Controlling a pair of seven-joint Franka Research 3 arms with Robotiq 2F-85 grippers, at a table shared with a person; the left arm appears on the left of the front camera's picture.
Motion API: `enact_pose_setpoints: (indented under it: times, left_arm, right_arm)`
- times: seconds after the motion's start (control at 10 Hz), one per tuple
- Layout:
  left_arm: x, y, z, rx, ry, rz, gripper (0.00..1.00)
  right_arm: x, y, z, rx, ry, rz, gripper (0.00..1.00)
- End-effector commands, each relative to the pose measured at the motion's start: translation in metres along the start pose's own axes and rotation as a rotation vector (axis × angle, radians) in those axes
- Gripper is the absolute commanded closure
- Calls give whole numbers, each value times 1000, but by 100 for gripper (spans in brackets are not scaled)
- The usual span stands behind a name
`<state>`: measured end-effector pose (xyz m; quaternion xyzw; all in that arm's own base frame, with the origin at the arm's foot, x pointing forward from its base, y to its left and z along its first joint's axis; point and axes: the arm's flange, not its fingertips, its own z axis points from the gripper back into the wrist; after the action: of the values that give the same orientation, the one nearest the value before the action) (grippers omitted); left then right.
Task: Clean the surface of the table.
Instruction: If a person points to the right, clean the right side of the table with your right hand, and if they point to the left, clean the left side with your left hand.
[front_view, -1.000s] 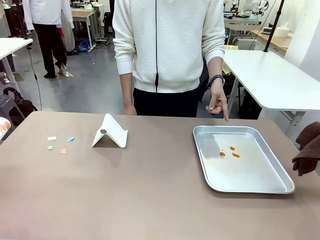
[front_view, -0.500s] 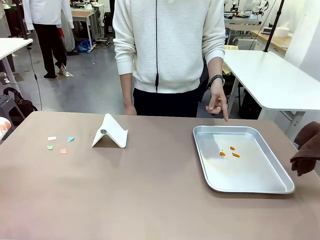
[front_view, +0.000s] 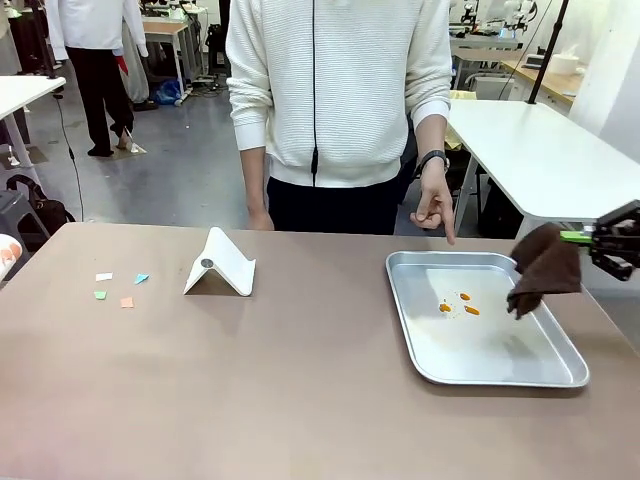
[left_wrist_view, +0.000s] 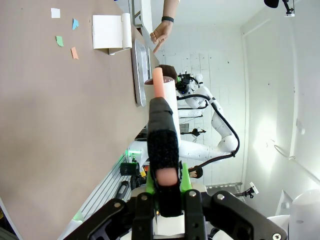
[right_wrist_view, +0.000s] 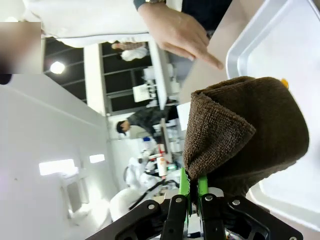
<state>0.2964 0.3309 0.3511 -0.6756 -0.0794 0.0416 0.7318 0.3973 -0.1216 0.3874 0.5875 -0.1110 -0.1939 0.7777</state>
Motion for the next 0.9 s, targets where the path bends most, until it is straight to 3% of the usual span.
enact_pose_setpoints:
  times: [0.0,0.2,0.5,0.8]
  left_arm:
    - [-3,-6,0,-15,2,-4,100]
    - [-3,-6,0,-15,2,-4,100]
    - [-3,-6,0,-15,2,-4,100]
    - [-3,-6,0,-15,2,-4,100]
  right_arm:
    - [22,11,-18,-143,-43,49,94]
    - [45,22,-42,-376,-43,126,94]
    - [67,19,-76,-608,28,177,94]
    - [70,2,-108,-664,61,163,94]
